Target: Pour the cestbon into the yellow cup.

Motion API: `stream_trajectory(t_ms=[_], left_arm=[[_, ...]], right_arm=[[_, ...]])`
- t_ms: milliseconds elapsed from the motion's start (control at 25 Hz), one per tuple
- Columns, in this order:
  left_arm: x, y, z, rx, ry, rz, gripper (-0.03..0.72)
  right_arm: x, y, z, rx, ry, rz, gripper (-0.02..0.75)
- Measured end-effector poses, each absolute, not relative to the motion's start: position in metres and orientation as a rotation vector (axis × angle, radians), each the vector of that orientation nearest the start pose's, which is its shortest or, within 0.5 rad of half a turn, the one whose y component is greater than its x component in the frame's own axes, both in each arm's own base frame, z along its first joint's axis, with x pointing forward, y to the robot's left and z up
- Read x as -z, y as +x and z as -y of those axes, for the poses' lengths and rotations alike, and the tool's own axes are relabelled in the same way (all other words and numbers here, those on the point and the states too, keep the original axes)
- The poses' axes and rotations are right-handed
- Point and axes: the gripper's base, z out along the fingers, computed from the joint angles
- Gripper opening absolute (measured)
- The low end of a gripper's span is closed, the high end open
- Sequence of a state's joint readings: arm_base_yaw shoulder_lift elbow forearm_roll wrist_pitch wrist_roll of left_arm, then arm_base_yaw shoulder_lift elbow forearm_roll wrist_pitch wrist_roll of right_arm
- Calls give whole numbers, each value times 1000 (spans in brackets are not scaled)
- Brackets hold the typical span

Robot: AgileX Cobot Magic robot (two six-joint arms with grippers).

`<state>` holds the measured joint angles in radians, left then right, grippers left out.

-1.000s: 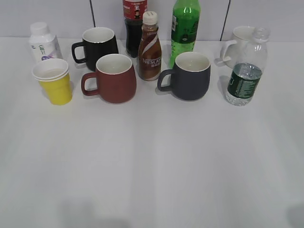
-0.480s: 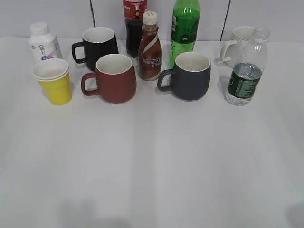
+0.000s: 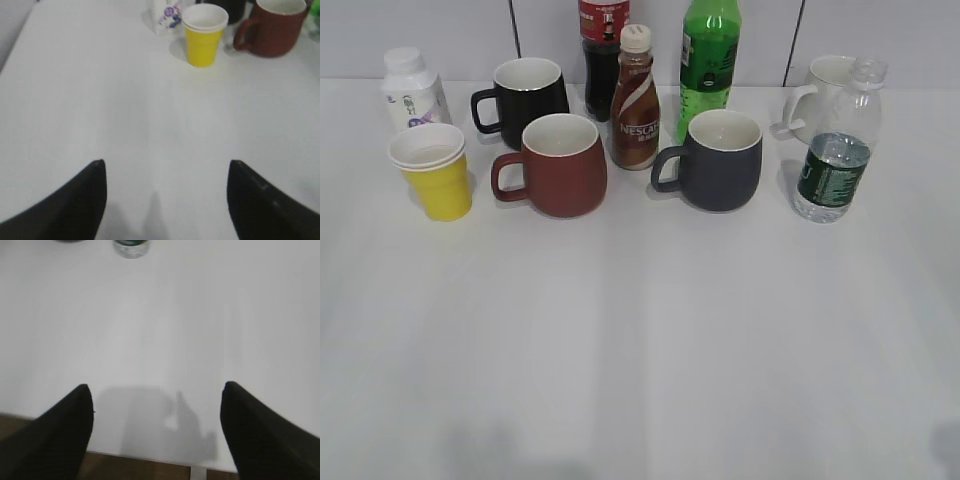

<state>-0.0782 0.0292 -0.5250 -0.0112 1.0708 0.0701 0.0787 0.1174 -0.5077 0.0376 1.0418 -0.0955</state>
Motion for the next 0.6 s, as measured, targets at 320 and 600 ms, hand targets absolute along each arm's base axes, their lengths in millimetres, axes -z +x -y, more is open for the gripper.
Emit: stream_trajectory(t_ms=[320, 600], left_arm=[[-283, -9, 1, -17, 96, -2019, 562], [-284, -9, 1, -18, 95, -2017, 561]], right_arm=[[-281, -3, -3, 33, -78, -2029, 594], [-281, -6, -3, 34, -77, -2010, 594]])
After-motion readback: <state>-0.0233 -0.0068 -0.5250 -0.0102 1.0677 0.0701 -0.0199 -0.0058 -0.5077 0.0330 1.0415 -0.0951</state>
